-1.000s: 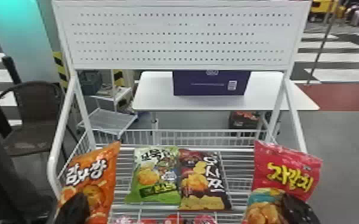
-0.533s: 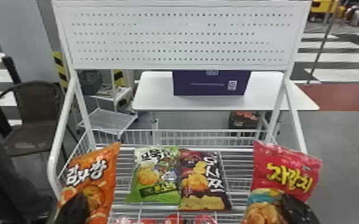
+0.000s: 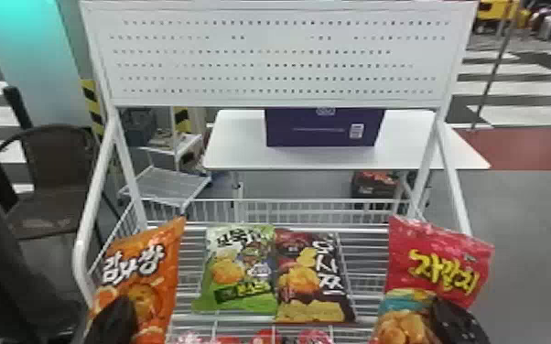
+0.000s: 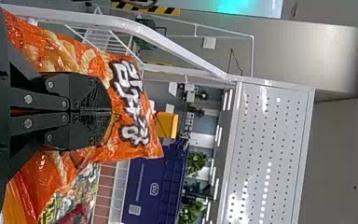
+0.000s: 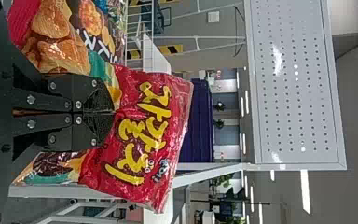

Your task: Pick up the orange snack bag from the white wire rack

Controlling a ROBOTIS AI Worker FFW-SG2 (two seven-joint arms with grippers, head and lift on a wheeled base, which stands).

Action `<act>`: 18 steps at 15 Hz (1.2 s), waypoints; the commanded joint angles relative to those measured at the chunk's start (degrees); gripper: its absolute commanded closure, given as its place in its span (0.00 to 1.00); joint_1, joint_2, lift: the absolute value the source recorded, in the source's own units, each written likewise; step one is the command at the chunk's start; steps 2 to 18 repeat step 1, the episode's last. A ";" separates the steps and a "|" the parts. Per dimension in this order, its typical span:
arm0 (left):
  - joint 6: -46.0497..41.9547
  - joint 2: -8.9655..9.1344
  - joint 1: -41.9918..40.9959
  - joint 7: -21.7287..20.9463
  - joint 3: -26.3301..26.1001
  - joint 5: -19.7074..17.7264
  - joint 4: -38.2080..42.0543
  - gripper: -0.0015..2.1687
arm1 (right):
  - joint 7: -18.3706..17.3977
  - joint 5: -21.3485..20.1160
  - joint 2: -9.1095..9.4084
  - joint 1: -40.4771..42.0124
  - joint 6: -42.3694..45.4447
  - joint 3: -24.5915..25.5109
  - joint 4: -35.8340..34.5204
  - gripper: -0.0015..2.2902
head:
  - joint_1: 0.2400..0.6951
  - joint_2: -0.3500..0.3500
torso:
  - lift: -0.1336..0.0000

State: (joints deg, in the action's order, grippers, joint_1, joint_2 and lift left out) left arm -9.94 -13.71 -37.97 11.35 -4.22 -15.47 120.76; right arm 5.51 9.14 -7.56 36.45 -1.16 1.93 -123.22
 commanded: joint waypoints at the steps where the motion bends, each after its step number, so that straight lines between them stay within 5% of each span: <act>1: 0.05 0.00 0.09 0.08 -0.17 0.09 -0.17 0.78 | -0.06 0.00 -0.08 -0.06 -0.03 0.00 0.00 0.97 | 0.57 0.50 | 1.00; 18: 0.05 0.00 0.09 0.08 -0.17 0.09 -0.17 0.78 | -0.06 0.00 -0.08 -0.06 -0.03 0.00 0.00 0.97 | 0.57 0.50 | 1.00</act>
